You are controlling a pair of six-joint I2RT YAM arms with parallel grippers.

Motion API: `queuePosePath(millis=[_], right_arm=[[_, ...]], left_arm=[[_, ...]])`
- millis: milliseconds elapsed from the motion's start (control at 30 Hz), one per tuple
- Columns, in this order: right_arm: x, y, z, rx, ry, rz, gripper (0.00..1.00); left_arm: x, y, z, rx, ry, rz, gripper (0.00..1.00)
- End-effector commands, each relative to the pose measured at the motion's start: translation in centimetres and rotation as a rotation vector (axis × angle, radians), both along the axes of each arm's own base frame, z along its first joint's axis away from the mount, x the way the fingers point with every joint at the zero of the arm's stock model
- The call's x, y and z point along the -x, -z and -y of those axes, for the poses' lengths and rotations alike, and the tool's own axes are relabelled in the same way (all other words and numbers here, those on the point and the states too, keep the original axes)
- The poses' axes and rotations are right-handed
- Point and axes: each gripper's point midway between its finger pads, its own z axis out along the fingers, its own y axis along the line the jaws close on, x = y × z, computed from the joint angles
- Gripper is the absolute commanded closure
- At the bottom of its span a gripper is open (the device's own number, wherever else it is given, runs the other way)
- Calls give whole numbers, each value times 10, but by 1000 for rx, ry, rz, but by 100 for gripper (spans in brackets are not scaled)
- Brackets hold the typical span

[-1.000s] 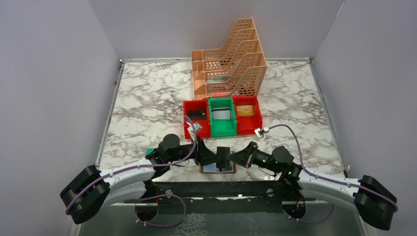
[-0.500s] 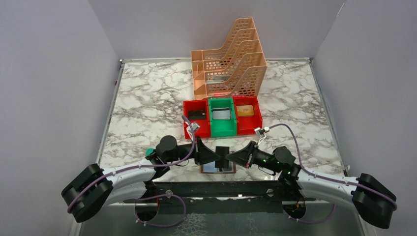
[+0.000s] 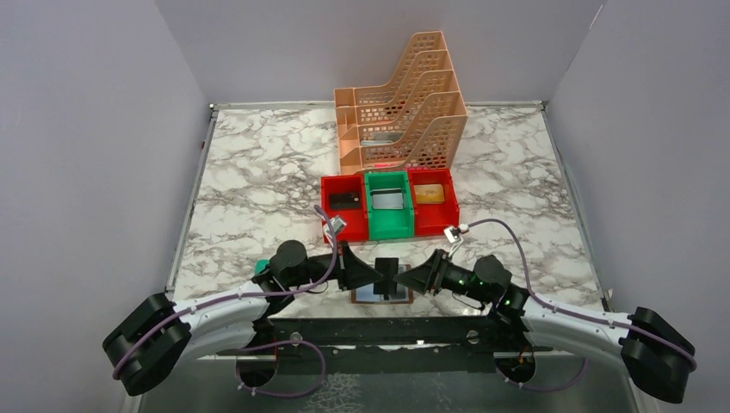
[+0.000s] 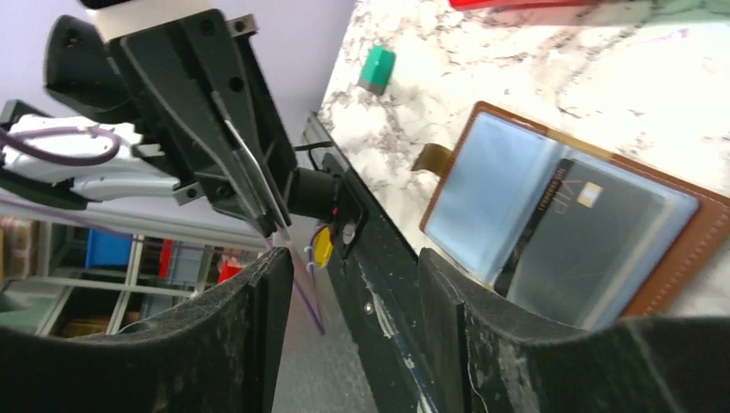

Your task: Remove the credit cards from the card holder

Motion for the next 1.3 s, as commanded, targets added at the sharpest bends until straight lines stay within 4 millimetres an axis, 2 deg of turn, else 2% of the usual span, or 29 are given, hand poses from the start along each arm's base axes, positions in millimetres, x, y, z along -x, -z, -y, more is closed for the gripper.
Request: queuePosePath(millis=[0, 100, 233, 333, 533, 700, 867, 967, 1100, 1267], right_arm=[[-17, 21, 12, 108, 115, -53, 34], [-26, 28, 22, 164, 191, -74, 28], [-38, 35, 38, 242, 293, -83, 25], [-43, 36, 45, 270, 330, -62, 23], [-48, 34, 59, 341, 379, -26, 22], [-56, 23, 74, 397, 444, 13, 22], [-59, 11, 88, 425, 492, 49, 22], [-61, 5, 94, 428, 517, 65, 22], [-63, -2, 101, 435, 548, 75, 22], [-65, -4, 108, 455, 581, 71, 21]], left_arm=[[-21, -4, 1, -71, -82, 80, 100], [-46, 8, -7, -243, -191, 121, 100], [-98, 23, -48, -549, -492, 149, 100], [-123, 19, -76, -708, -643, 196, 100], [-159, 7, -96, -907, -740, 380, 100], [-182, 12, -101, -1141, -671, 549, 100], [-200, 15, -99, -1287, -567, 732, 100], [-204, 26, -97, -1358, -466, 822, 100], [-208, 34, -91, -1400, -308, 988, 100], [-210, 38, -79, -1369, -145, 1082, 100]])
